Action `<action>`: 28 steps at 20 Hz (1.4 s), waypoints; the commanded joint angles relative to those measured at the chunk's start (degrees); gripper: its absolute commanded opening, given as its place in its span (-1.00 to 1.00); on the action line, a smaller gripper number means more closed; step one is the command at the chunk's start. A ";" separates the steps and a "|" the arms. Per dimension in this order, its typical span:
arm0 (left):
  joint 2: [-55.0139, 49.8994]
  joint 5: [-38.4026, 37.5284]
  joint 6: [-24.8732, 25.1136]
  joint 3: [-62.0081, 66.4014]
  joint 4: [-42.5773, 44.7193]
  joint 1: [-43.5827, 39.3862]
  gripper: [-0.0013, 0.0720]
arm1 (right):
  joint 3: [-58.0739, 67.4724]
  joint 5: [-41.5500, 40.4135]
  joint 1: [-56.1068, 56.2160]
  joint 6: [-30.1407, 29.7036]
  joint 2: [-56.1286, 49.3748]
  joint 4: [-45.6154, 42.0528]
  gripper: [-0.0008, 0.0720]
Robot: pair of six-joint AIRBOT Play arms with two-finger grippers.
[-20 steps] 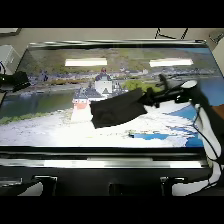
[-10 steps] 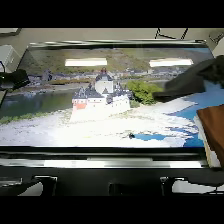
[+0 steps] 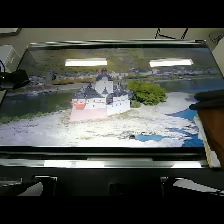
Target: Fold the clothes and pants, and hang the long-sleeved shirts on hangers.
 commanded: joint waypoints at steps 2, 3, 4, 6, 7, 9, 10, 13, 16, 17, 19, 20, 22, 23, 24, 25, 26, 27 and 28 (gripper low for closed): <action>-0.04 0.02 0.26 0.02 0.02 -0.02 -0.90 | 0.35 11.93 -8.09 1.01 1.62 -10.93 -0.88; -0.04 0.02 0.26 0.02 0.00 -0.02 -0.90 | -0.13 11.89 -9.01 1.68 2.21 -13.77 -0.88; -0.02 0.02 0.26 0.02 0.00 -0.02 -0.90 | -1.20 11.89 -9.42 1.66 2.93 -17.09 -0.88; -0.02 0.02 0.24 0.02 -0.02 -0.02 -0.90 | -5.70 11.91 -9.42 0.17 4.46 -23.08 -0.88; -0.04 0.00 0.24 0.02 -0.04 -0.02 -0.90 | -9.44 11.91 -9.42 -0.44 5.51 -26.12 -0.88; -0.02 -0.02 0.24 0.02 -0.13 -0.02 -0.90 | -19.10 11.15 -9.42 -1.11 9.01 -35.47 -0.88; -0.02 -0.02 0.26 0.02 -0.55 -0.02 -0.90 | -24.55 8.04 -9.42 -1.09 11.08 -39.58 -0.88; -0.02 0.00 0.24 0.02 -1.75 -0.04 -0.90 | -38.07 -0.55 -9.42 -0.83 14.19 -41.59 -0.87; -0.02 0.02 0.22 0.02 -3.17 -0.39 -0.90 | -45.42 -4.63 -9.42 -0.52 14.10 -41.29 0.00; -0.02 0.02 0.22 0.02 -3.48 -0.68 -0.90 | -45.57 -6.05 -9.42 -0.55 14.12 -41.27 0.60; -0.02 0.33 0.22 0.28 -3.67 -1.75 -0.90 | -42.34 -10.14 -9.35 -1.36 14.12 -40.15 0.95; 0.02 1.11 0.22 0.76 -3.91 -2.58 -0.90 | -38.73 -13.27 -9.35 -3.67 14.12 -36.94 0.95; 0.00 5.73 0.24 3.58 -4.04 -5.27 -0.90 | -29.57 -22.88 -8.22 -8.02 13.99 -27.98 0.93; -0.09 9.55 0.24 5.42 -3.74 -6.97 -0.91 | -25.09 -28.24 -5.99 -10.08 13.88 -24.59 0.92; -0.57 13.31 0.17 7.82 -1.27 -9.25 -0.91 | -21.18 -33.81 -2.12 -12.02 13.90 -21.97 0.87; -1.64 14.64 -1.03 10.45 3.87 -11.76 -0.91 | -18.32 -37.75 3.17 -13.31 13.88 -20.61 0.84; -3.41 13.68 -4.59 13.18 11.41 -14.40 -0.91 | -17.05 -39.63 9.16 -13.46 13.88 -20.63 0.84; -5.70 10.95 -8.52 15.34 20.09 -17.11 -0.91 | -17.03 -39.54 15.61 -13.42 13.73 -20.74 0.84; -7.74 7.74 -11.19 16.06 26.03 -18.88 -0.91 | -17.07 -36.20 22.77 -12.66 12.74 -21.11 0.84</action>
